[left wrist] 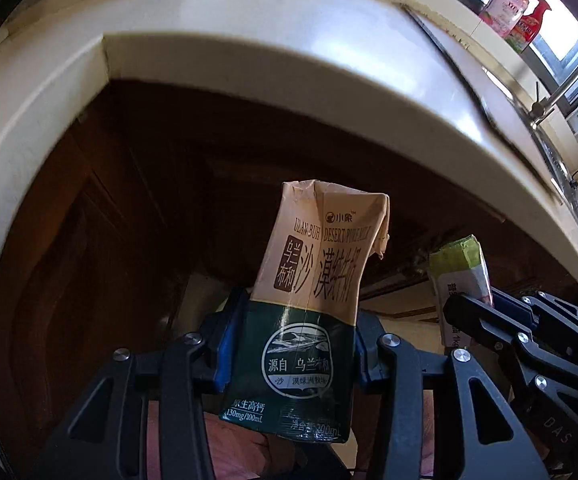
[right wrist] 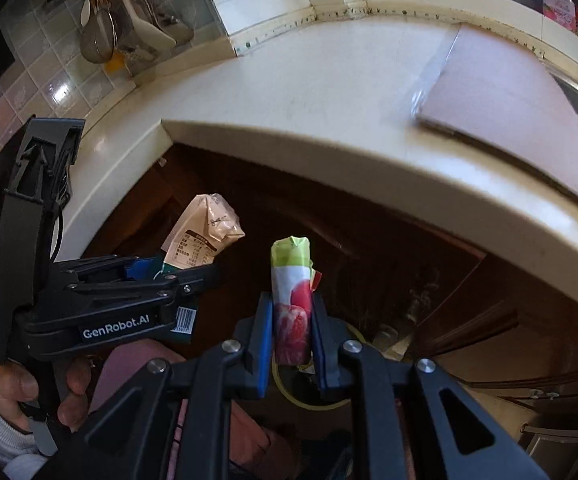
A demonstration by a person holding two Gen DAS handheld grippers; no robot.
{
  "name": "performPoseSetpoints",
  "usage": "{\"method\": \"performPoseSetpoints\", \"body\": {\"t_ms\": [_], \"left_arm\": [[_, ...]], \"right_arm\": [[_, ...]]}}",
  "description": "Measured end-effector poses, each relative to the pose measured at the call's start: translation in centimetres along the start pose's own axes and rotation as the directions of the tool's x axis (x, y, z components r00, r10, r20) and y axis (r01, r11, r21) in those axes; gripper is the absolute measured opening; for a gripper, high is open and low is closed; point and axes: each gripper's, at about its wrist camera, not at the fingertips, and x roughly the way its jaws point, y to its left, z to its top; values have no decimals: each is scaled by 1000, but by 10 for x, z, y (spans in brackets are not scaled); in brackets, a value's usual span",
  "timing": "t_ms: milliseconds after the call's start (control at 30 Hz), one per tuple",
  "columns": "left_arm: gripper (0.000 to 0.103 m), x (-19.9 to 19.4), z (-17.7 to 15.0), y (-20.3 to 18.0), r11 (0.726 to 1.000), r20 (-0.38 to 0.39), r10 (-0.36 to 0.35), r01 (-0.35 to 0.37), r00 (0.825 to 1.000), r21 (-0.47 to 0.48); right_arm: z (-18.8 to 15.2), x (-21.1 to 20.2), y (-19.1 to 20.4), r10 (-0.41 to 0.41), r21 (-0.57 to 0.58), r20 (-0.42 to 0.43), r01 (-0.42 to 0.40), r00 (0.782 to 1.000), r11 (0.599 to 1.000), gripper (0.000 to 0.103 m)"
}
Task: Collect trash
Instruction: 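Lower the milk tea carton and snack bag toward the bin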
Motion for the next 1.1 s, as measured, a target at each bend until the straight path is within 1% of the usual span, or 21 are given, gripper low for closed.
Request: {"method": "performPoseSetpoints", "body": {"t_ms": [100,200,433,567,667,700,767,833,1100], "left_arm": [[43,26,-16,2,1000,-40,10,-10,999,-2],[43,47,-27,2,1000,-67,22,-22,997,-2],[44,79,-37,17,999,-113,-7,2,994,-52],[44,98,-41,23,997,-139,-30,21,990,-70],[44,110,-41,25,997,-153,-41,30,987,-75],[44,115,-34,27,997,-159,-41,29,987,-77],[44,120,-34,30,996,-169,-45,31,985,-84],[44,115,-27,33,995,-178,-47,31,983,-90],[44,126,-19,40,994,-202,-48,27,978,-103]], "right_arm": [[-9,22,-1,-23,-28,-23,22,999,999,17],[-15,45,-8,-29,-17,-60,28,998,999,17],[-25,90,-30,-21,51,-153,29,988,998,18],[-40,109,-35,-18,66,-191,31,982,997,19],[-46,122,-40,-10,83,-217,29,976,996,20],[-48,126,-42,-5,92,-226,26,974,995,21],[-48,133,-44,3,103,-241,22,971,994,22],[-49,137,-47,7,108,-250,21,968,994,24],[-46,149,-54,19,115,-270,13,963,993,27]]}}
